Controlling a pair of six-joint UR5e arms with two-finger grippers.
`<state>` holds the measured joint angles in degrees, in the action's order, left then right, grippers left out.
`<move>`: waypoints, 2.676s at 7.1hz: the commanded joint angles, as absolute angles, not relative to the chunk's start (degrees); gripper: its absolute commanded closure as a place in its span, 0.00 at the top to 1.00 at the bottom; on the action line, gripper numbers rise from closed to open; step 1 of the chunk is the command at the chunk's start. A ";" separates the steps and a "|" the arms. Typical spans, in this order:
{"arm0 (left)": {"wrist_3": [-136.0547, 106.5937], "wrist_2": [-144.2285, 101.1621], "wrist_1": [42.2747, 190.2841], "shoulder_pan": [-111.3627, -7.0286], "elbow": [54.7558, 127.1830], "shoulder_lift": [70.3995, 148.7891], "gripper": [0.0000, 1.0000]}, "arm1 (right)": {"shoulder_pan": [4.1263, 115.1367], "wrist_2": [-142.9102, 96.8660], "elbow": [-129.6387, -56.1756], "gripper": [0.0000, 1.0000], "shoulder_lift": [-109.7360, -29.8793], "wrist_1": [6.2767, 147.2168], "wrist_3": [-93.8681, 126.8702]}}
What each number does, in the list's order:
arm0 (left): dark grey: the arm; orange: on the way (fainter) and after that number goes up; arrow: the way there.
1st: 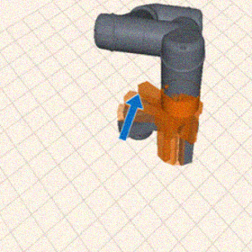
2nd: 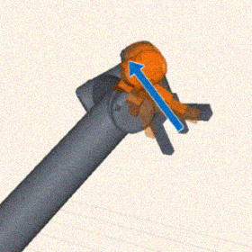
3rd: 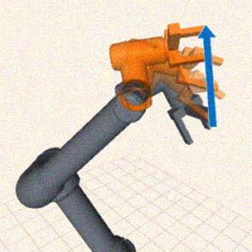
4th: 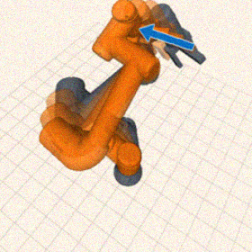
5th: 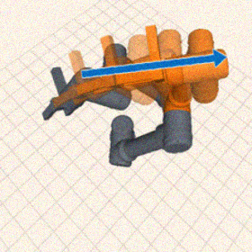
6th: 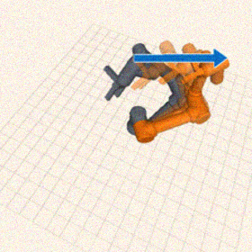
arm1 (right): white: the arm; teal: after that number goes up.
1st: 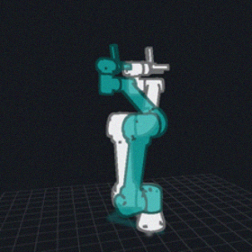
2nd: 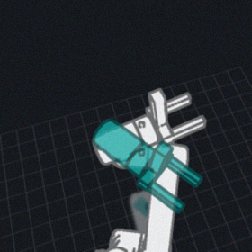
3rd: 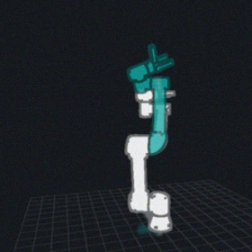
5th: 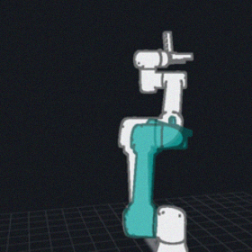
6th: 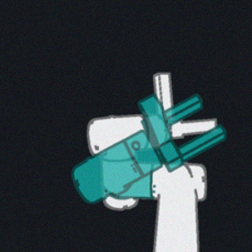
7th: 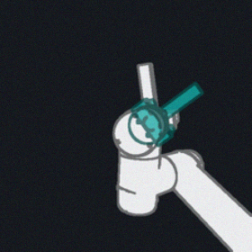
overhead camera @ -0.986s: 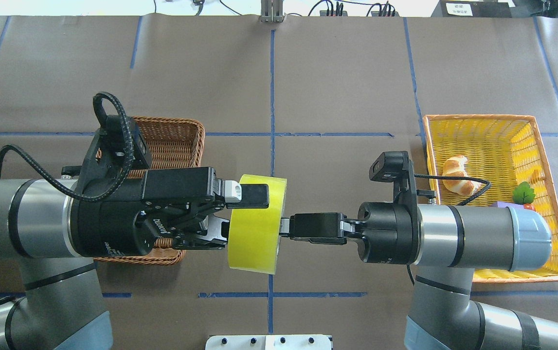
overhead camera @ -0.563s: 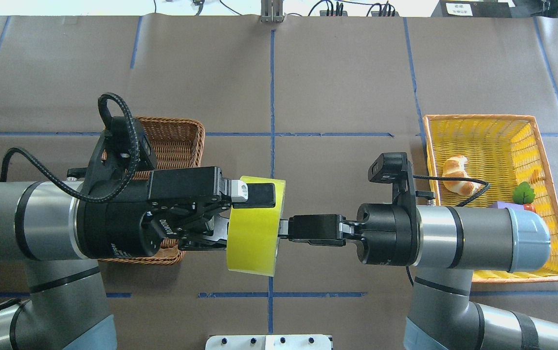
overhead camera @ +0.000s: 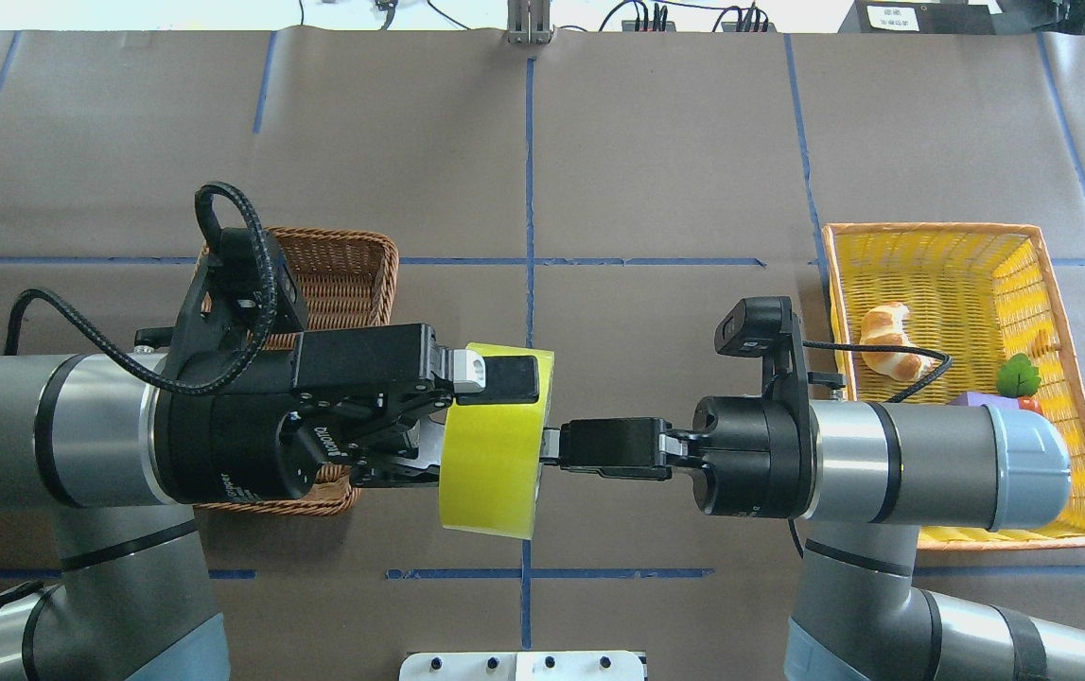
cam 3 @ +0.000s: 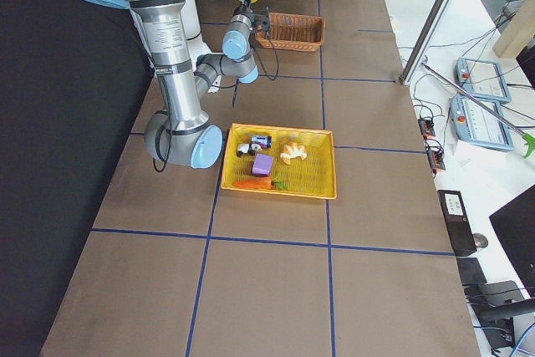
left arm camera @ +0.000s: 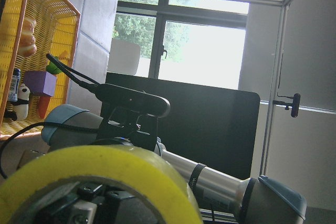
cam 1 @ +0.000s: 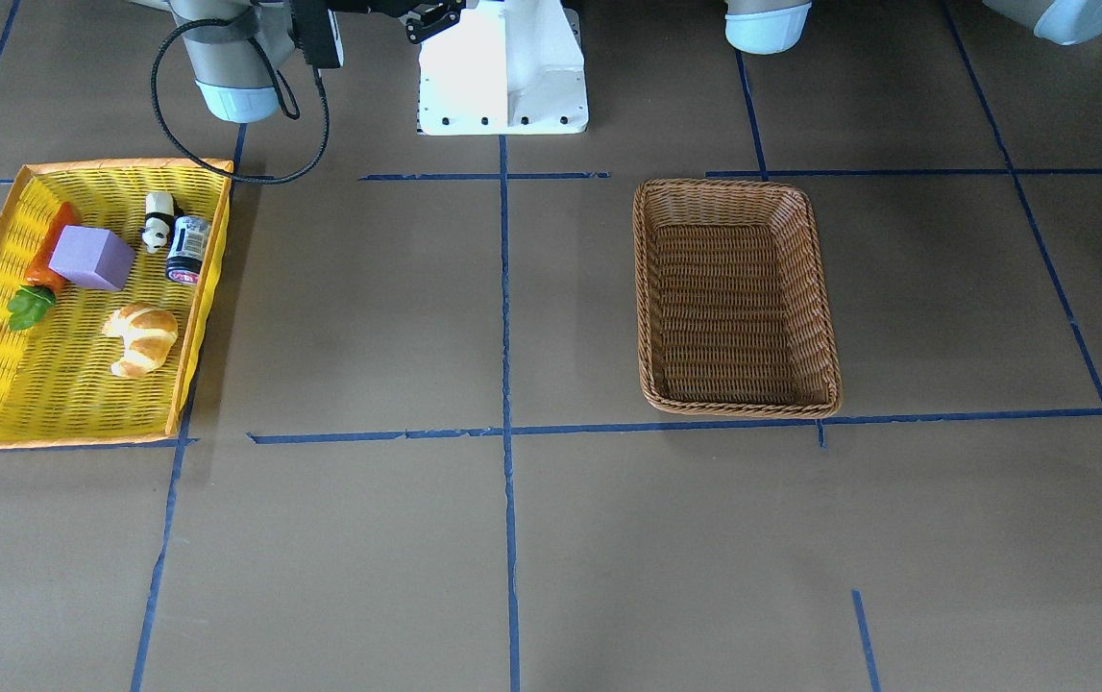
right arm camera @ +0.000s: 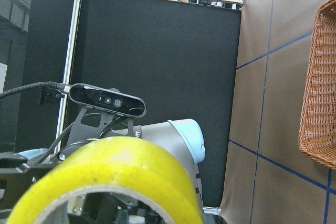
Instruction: Move tape to another basket
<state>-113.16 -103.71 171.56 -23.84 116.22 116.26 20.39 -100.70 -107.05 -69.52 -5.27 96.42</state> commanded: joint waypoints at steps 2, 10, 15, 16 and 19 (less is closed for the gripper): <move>-114.26 -102.39 171.65 -22.59 116.45 116.28 0.04 | 20.39 -100.28 -106.96 0.09 -69.52 -5.27 96.42; -116.54 -100.46 171.74 -23.02 117.24 116.19 0.00 | 20.21 -98.17 -108.53 1.00 -70.04 -5.27 96.76; -121.46 -99.93 171.91 -29.17 117.07 114.96 0.00 | 24.41 -100.01 -108.37 1.00 -74.08 -3.96 96.59; -120.86 -99.84 171.48 -29.70 115.94 114.70 0.00 | 28.44 -104.54 -108.46 1.00 -74.18 2.14 96.68; -113.43 -100.54 170.08 -31.99 109.53 109.80 0.00 | 45.03 -126.31 -109.34 1.00 -71.21 33.20 95.81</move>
